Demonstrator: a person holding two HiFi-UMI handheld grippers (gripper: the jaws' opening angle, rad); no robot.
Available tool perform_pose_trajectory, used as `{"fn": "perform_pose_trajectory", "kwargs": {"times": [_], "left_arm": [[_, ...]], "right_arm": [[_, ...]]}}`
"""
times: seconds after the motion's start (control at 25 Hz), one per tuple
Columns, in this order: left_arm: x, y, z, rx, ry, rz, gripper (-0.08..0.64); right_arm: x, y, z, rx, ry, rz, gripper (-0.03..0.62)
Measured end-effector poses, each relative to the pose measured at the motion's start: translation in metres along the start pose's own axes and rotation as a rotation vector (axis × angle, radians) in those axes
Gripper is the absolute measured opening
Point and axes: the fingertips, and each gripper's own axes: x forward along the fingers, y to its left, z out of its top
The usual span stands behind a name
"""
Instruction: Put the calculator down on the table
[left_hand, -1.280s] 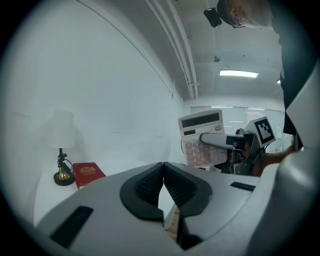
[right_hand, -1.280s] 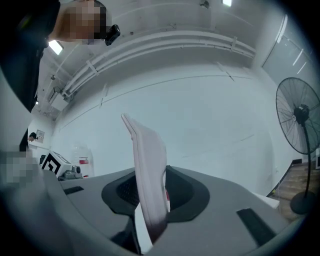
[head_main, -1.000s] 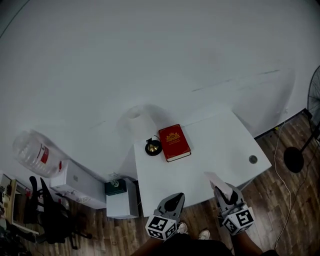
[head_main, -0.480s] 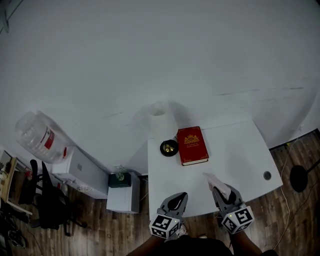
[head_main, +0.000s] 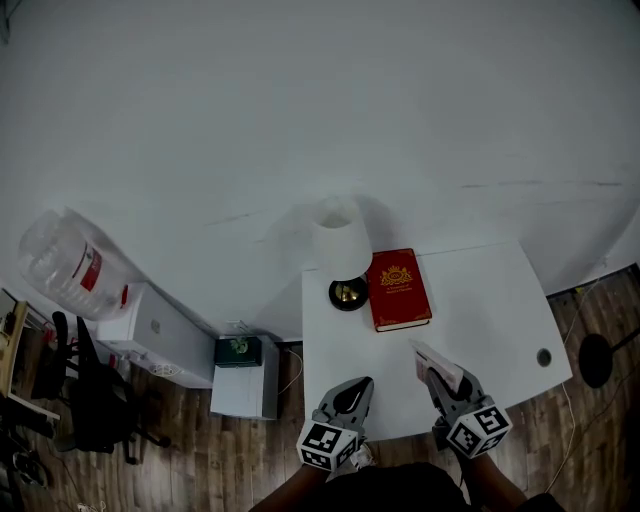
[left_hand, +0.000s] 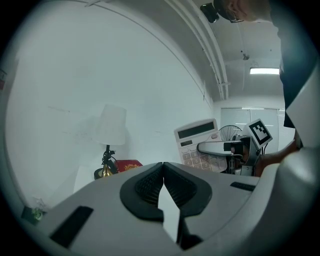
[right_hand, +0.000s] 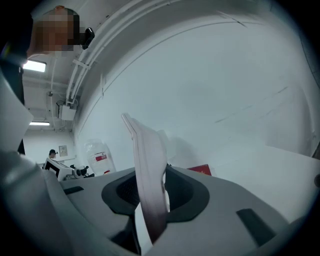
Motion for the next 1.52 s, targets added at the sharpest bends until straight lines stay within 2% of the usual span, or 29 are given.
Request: {"fn": "perform_pose_trajectory", "kwargs": {"times": [0.16,0.4,0.68,0.84,1.16,1.28,1.52], "left_arm": [[-0.001,0.015,-0.009,0.001,0.032,0.009,0.02],[0.003,0.033,-0.02,-0.029,0.05,0.069,0.02],[0.003,0.046,-0.034,-0.049,0.056,0.167,0.02],[0.0,0.046,-0.045,-0.047,0.068,0.184,0.02],[-0.004,0.059,-0.06,-0.076,0.087,0.264,0.02],[-0.011,0.063,-0.062,-0.097,0.094,0.305,0.02],[-0.021,0.059,-0.082,-0.107,0.124,0.317,0.02]], "right_arm": [[0.018,-0.004,-0.012,0.112,0.036,0.011,0.129],[0.045,-0.013,-0.045,0.278,0.144,0.073,0.129],[0.067,-0.027,-0.113,0.537,0.323,0.099,0.127],[0.073,-0.029,-0.157,0.669,0.452,0.104,0.129],[0.084,-0.032,-0.224,0.798,0.622,0.087,0.129],[0.084,-0.032,-0.24,0.805,0.664,0.08,0.129],[0.089,-0.031,-0.251,0.789,0.693,0.083,0.129]]}}
